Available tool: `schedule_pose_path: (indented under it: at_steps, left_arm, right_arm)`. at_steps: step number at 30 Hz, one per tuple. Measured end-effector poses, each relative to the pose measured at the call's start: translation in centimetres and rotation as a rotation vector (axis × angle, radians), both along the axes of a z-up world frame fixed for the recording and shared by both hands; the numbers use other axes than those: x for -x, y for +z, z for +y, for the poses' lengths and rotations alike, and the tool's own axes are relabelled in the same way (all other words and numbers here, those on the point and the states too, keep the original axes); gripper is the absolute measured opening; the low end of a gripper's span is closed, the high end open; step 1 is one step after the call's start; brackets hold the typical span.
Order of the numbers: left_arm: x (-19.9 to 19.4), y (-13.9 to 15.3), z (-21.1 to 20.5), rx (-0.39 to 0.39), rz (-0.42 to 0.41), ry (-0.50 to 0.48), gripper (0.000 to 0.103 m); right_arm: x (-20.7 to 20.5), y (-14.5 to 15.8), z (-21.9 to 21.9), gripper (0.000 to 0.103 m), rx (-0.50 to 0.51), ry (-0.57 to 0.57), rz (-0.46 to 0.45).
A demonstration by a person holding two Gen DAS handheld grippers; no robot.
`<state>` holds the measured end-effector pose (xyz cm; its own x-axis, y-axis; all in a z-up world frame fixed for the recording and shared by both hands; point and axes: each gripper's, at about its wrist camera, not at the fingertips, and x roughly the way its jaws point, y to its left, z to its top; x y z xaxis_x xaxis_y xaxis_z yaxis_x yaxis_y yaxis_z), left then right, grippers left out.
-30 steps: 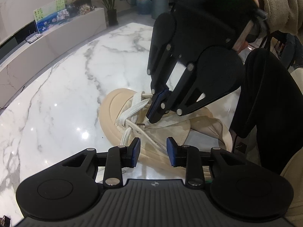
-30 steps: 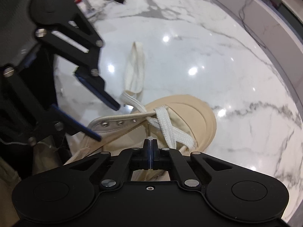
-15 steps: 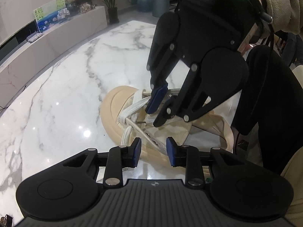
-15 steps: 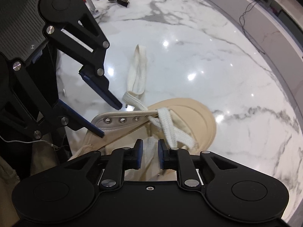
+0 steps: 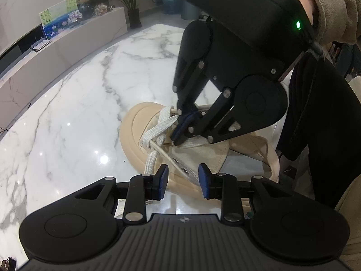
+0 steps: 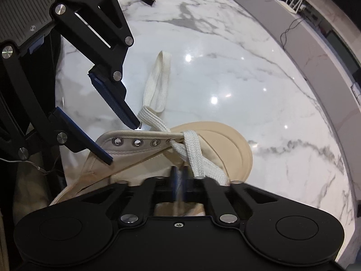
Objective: Lace up shoes with both hands
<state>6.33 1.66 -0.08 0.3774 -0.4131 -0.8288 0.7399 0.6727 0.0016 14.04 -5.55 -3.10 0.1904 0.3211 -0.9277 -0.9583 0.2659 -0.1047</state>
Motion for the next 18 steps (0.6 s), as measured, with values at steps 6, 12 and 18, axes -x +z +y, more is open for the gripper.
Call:
schedule_pose_path:
  at_steps: [6,12,18]
  left_arm:
    - [0.2,0.0,-0.2,-0.009,-0.005,0.005,0.028]
    - [0.4,0.1,-0.4,-0.02,-0.012,0.01,0.028]
    - [0.6,0.2,-0.5,-0.025,-0.013,0.011,0.028]
  right_arm:
    - [0.9,1.5,-0.8,0.0,-0.006,0.05,-0.006]
    - [0.7,1.4,-1.1,0.016,-0.035,-0.022,-0.014]
    - [1.6,0.2,-0.6,0.019,-0.052,-0.039,-0.051]
